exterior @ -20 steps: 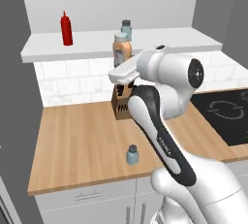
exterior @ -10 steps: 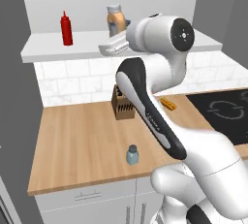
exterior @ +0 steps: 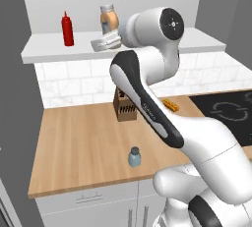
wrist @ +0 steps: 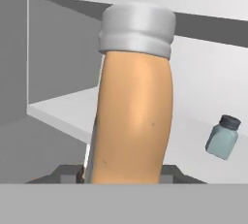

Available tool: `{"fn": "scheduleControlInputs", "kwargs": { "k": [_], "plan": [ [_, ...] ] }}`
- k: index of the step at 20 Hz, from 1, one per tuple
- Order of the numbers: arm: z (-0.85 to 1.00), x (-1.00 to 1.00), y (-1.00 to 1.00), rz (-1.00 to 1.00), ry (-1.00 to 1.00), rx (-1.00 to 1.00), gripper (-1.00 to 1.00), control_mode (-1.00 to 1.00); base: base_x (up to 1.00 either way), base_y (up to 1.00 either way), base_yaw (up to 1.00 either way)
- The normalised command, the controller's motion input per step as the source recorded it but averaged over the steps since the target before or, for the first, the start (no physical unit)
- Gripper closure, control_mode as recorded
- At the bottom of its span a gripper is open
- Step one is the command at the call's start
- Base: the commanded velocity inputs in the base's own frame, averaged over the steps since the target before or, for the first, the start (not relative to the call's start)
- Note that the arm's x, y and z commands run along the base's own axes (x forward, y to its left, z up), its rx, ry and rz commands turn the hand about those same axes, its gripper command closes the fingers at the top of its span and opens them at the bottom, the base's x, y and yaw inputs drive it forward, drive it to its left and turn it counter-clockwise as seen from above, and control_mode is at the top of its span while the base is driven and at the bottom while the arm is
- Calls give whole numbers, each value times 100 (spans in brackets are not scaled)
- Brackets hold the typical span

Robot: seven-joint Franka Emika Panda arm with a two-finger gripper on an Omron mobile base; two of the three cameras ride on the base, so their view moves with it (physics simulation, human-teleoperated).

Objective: Put the shaker and condiment bottle from the counter next to their counterparts in the cabinet.

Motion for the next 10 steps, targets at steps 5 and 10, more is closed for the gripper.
{"fn": "scheduleControlInputs", "kwargs": {
  "k": [5, 10],
  "plan": [
    [-29, 8, 16, 2, -2, 1, 100, -100, 0, 0, 0],
    [-14, 18, 0, -8, -3, 11, 100, -100, 0, 0, 0]
  ]
}}
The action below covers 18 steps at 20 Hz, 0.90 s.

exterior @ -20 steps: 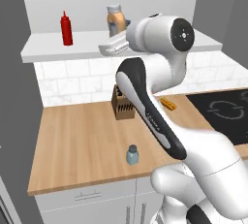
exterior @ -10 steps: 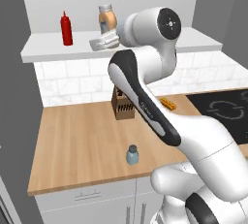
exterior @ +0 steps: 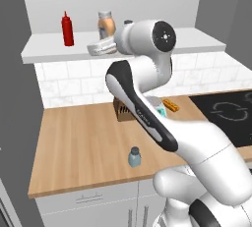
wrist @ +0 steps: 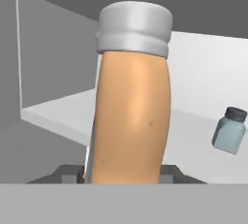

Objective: Put the shaker and condiment bottle from the counter next to their counterparts in the cabinet.

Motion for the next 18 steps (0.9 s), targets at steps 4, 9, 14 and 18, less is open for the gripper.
{"fn": "scheduleControlInputs", "kwargs": {
  "k": [4, 9, 14, 18],
  "plan": [
    [-2, 17, 0, -10, -1, 11, 100, -100, 0, 0, 0],
    [0, 23, 0, -10, 0, 15, 100, -100, 0, 0, 0],
    [-2, 30, 0, -2, 0, 9, 100, -100, 0, 0, 0],
    [-18, 33, 0, 0, 4, 0, 100, -100, 0, 0, 0]
  ]
}}
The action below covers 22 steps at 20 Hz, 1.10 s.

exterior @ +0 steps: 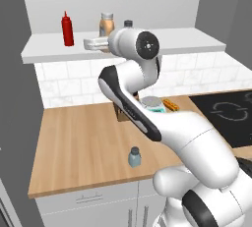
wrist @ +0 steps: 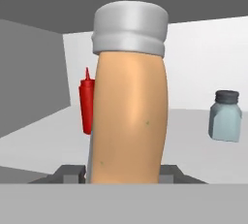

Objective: Put the shaker and condiment bottle from the counter next to their counterparts in the cabinet.

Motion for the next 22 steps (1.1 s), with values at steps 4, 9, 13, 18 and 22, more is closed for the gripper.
{"fn": "scheduleControlInputs", "kwargs": {
  "k": [4, 9, 13, 18, 22],
  "plan": [
    [-25, 33, 0, 0, 4, 0, 100, -100, 0, 0, 0],
    [-17, 19, 2, 2, 0, 0, 100, -100, 0, 0, 0],
    [-18, 3, 11, 7, 0, 1, 100, -100, 0, 0, 0],
    [-7, 18, 5, 7, 0, 3, 100, -100, 0, 0, 0],
    [0, 24, 4, 1, -1, 0, 100, -100, 0, 0, 0]
  ]
}}
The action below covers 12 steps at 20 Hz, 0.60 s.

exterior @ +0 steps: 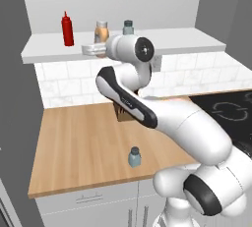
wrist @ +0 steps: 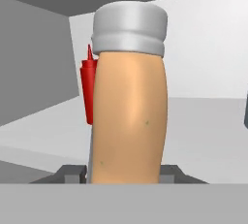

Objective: Put the shaker and condiment bottle from the counter next to their counterparts in the cabinet.

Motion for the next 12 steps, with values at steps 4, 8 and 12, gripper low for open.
{"fn": "scheduleControlInputs", "kwargs": {
  "k": [4, 8, 12],
  "plan": [
    [0, 16, 21, 0, -3, 0, 100, -100, 0, 0, 0],
    [0, 11, 33, 1, -5, 0, 100, -100, 0, 0, 0],
    [0, 24, 23, 1, -1, 0, 100, -100, 0, 0, 0]
  ]
}}
